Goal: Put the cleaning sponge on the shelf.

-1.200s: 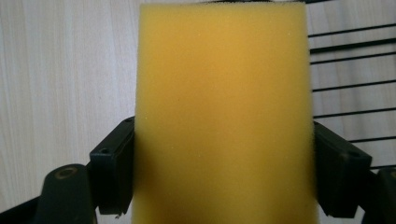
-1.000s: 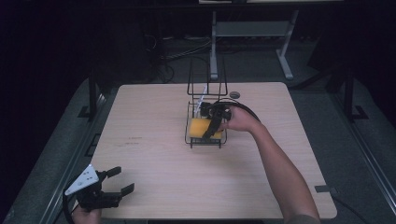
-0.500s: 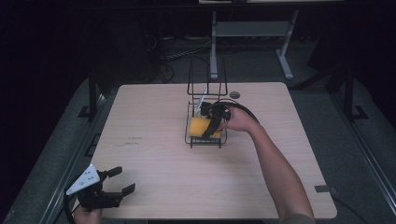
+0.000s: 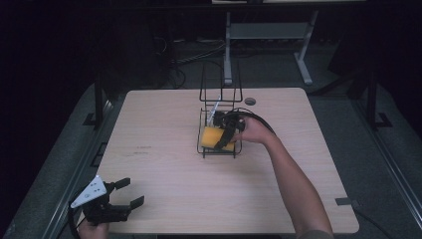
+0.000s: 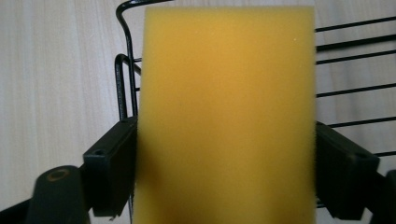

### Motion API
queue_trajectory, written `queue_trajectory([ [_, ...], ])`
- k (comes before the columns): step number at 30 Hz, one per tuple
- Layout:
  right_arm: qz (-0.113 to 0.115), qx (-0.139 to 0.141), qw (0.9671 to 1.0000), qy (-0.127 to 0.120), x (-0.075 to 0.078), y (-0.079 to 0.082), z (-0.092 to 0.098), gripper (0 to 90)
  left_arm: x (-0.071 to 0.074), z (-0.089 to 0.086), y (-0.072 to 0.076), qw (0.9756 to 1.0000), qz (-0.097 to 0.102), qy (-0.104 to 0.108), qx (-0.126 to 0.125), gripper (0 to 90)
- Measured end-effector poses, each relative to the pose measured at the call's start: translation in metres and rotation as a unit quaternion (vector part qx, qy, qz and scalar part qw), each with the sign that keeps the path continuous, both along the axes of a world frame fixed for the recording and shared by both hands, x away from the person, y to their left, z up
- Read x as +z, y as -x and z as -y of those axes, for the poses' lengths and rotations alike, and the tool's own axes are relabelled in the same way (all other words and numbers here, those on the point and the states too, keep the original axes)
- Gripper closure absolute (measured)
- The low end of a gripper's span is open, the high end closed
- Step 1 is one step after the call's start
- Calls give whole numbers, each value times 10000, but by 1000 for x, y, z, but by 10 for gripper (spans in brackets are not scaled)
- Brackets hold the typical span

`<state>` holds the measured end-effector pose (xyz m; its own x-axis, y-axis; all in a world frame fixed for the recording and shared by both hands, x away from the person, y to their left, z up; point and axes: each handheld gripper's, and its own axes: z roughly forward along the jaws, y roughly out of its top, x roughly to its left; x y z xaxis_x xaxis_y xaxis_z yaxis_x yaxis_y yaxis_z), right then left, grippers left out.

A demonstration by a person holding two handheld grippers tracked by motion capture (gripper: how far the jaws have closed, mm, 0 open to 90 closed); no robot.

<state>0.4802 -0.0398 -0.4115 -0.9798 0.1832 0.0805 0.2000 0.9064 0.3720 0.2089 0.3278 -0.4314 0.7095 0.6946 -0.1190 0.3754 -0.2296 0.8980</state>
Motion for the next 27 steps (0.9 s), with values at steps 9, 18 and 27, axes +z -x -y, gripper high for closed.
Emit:
queue_trajectory([
  [9, -47, -241, 9993, -290, 1, 0, 8, 147, 0, 0, -1, 10000, -2, -8, -12, 140],
  [18, 40, -257, 9988, -403, 10, 3, 13, 141, 0, 1, 0, 10000, -2, -19, -16, 140],
  [27, 194, -301, 9985, -426, 16, 8, 20, 141, 0, 1, 0, 10000, -1, -20, -12, 140],
])
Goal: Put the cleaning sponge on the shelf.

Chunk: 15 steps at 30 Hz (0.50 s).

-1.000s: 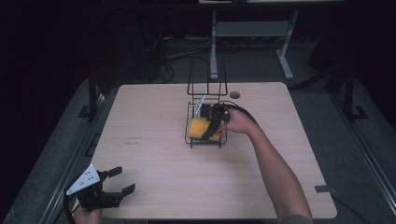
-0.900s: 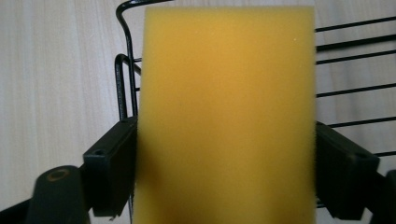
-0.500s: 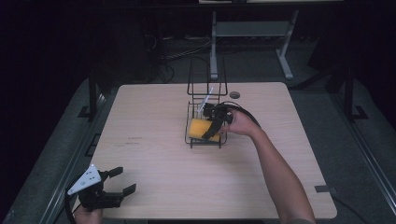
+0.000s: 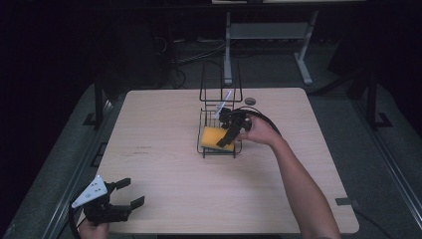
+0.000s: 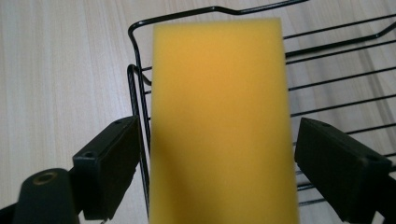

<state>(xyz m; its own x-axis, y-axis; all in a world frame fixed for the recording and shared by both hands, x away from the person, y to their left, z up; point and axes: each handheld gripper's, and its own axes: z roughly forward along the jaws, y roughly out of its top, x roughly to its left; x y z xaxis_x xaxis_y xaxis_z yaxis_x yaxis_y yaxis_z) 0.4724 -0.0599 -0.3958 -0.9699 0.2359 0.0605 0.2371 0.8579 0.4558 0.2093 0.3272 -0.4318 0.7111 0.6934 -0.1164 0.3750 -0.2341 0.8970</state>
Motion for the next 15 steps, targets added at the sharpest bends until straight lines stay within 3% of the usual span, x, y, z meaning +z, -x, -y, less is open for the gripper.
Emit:
queue_trajectory([
  [5, 62, -37, 9999, -139, -1, 2, 7, 141, 0, 1, 0, 10000, -4, 1, 2, 140],
  [11, 6, -187, 9998, -50, -1, 7, 13, 141, 0, 2, 0, 10000, -14, 4, 8, 140],
  [15, 75, -171, 9997, -146, 4, 9, 15, 141, 0, 2, 0, 10000, -22, 9, 17, 141],
])
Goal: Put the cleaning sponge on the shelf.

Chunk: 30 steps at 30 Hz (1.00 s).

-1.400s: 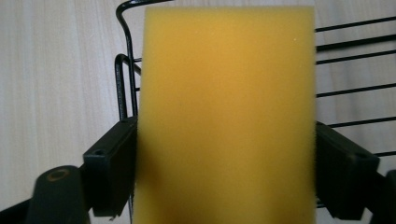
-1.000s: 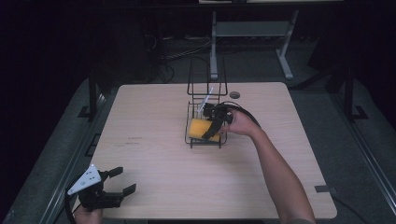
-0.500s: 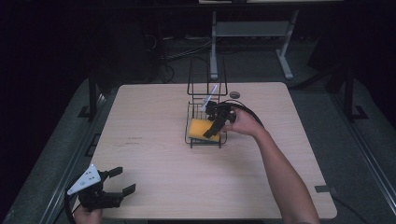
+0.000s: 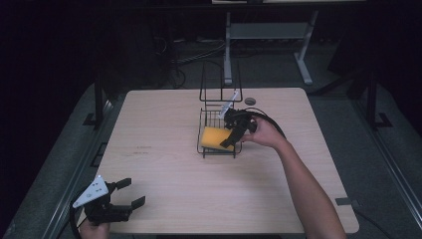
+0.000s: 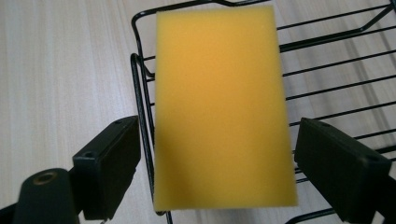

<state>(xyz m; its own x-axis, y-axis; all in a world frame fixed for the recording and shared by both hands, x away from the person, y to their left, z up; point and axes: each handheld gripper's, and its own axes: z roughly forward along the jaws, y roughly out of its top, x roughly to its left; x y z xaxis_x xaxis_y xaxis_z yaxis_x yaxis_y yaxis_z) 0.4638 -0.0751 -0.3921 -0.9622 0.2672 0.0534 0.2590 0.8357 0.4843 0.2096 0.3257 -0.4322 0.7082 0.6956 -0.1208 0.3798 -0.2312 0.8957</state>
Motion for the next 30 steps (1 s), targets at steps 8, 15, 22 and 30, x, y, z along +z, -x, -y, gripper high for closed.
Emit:
queue_trajectory([
  [8, 74, -41, 9996, -286, 2, 5, 10, 141, 0, 0, -1, 10000, 5, 8, -3, 140],
  [15, 107, -68, 9993, -346, 3, 8, 17, 141, 0, 2, -1, 10000, 3, -26, -28, 141],
  [22, 141, -170, 9987, -456, 5, 12, 30, 141, 0, 2, -1, 10000, -1, -25, -31, 141],
  [30, 141, -331, 9978, -552, 8, 23, 50, 141, 0, 4, 0, 10000, 16, -43, -53, 140],
])
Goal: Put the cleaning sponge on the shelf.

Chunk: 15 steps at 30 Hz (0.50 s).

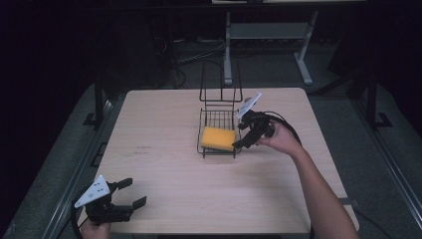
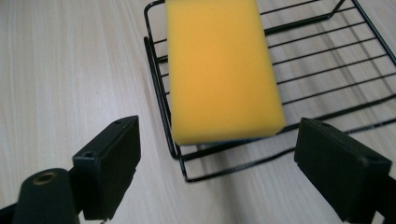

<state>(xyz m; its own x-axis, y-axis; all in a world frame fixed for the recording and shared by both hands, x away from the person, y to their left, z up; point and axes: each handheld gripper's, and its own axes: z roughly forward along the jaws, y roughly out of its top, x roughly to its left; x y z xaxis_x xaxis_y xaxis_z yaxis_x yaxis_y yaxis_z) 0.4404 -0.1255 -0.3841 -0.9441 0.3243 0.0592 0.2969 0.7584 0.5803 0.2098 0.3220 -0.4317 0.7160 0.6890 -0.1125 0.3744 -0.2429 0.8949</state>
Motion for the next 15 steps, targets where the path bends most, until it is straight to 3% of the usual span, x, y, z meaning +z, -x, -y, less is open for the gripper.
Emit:
queue_trajectory([
  [15, 29, -64, 10000, 30, -2, 23, 22, 142, 0, 1, 0, 10000, 6, -35, -18, 140],
])
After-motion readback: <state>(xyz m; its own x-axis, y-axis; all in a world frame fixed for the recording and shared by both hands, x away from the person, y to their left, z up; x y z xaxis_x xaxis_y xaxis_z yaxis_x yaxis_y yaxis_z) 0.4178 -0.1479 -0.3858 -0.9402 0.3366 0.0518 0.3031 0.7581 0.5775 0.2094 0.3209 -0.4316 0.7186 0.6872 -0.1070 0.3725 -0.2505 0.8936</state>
